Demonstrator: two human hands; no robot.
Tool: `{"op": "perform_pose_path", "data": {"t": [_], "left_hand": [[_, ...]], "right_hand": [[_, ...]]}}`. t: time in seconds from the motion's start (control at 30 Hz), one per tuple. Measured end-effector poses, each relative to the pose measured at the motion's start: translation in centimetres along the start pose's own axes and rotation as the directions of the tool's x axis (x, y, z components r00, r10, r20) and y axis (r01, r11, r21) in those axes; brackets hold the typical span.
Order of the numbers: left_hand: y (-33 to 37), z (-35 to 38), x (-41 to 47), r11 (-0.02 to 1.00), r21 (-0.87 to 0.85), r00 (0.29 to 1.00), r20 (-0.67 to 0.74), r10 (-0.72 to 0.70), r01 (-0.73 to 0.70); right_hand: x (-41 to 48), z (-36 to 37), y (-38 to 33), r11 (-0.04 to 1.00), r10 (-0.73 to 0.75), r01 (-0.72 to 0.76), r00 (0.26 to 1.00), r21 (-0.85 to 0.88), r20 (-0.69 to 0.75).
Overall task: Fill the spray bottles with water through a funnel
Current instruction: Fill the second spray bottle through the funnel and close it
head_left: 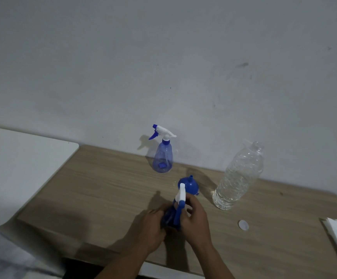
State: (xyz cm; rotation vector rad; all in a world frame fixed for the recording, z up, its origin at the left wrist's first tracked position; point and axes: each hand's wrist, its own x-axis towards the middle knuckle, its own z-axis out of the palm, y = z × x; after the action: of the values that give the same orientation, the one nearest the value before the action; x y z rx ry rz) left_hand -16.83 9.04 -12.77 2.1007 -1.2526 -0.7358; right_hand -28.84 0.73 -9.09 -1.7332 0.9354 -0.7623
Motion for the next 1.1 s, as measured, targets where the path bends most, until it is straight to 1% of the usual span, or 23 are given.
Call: {"op": "perform_pose_path", "data": {"t": [0.07, 0.2, 0.3, 0.37, 0.5, 0.57, 0.67, 0.73, 0.9, 1.0, 1.1], "left_hand": [[0.3, -0.2, -0.1, 1.000, -0.014, 1.000, -0.006, -0.002, 0.002], [0.3, -0.2, -0.2, 1.000, 0.000, 1.000, -0.003, 0.009, -0.009], [0.1, -0.3, -0.1, 1.000, -0.023, 1.000, -0.005, 0.006, -0.007], [-0.1, -0.3, -0.2, 1.000, -0.018, 1.000, -0.016, 0.015, -0.015], [0.8, -0.6, -0.4, 0.997, -0.073, 0.999, -0.042, 0.018, -0.021], [1.2, -0.7, -0.4, 0.995, -0.100, 0.999, -0.044, 0.009, -0.013], [2.0, -0.7, -0.6, 0.996, -0.087, 1.000, 0.003, 0.001, 0.000], [2.8, -1.1, -1.1, 0.994, -0.112, 0.999, 0.034, -0.017, 0.021], [2.4, -0.9, -1.0, 0.992, -0.115, 0.998, -0.031, -0.054, 0.051], [2.4, -1.0, -0.9, 0.991, -0.124, 0.998, -0.037, -0.054, 0.049], [2.4, -1.1, -0.7, 0.988, -0.150, 0.998, -0.046, -0.042, 0.035]], "right_hand": [[0.0, -0.2, -0.3, 1.000, 0.006, -0.006, 1.000, 0.030, -0.010], [-0.1, -0.2, -0.6, 1.000, -0.002, 0.002, 0.999, 0.012, -0.035], [-0.1, -0.3, -1.2, 0.999, -0.014, 0.019, 0.995, 0.043, -0.099], [0.0, -0.5, -2.0, 0.995, -0.019, 0.033, 0.989, 0.093, -0.144], [0.9, -1.9, -5.2, 0.983, -0.102, 0.127, 0.977, 0.129, -0.185], [1.1, -2.8, -7.0, 0.980, -0.149, 0.170, 0.972, 0.103, -0.181], [1.4, -4.4, -9.2, 0.978, -0.193, 0.205, 0.960, 0.039, -0.204], [1.7, -5.5, -10.3, 0.983, -0.181, 0.181, 0.959, -0.021, -0.216], [2.0, -7.5, -10.2, 0.978, -0.117, 0.072, 0.967, -0.193, -0.229], [2.0, -7.9, -7.9, 0.947, -0.022, -0.047, 0.977, -0.317, -0.211], [1.7, -7.5, -4.6, 0.891, 0.104, -0.185, 0.972, -0.415, -0.210]]}}
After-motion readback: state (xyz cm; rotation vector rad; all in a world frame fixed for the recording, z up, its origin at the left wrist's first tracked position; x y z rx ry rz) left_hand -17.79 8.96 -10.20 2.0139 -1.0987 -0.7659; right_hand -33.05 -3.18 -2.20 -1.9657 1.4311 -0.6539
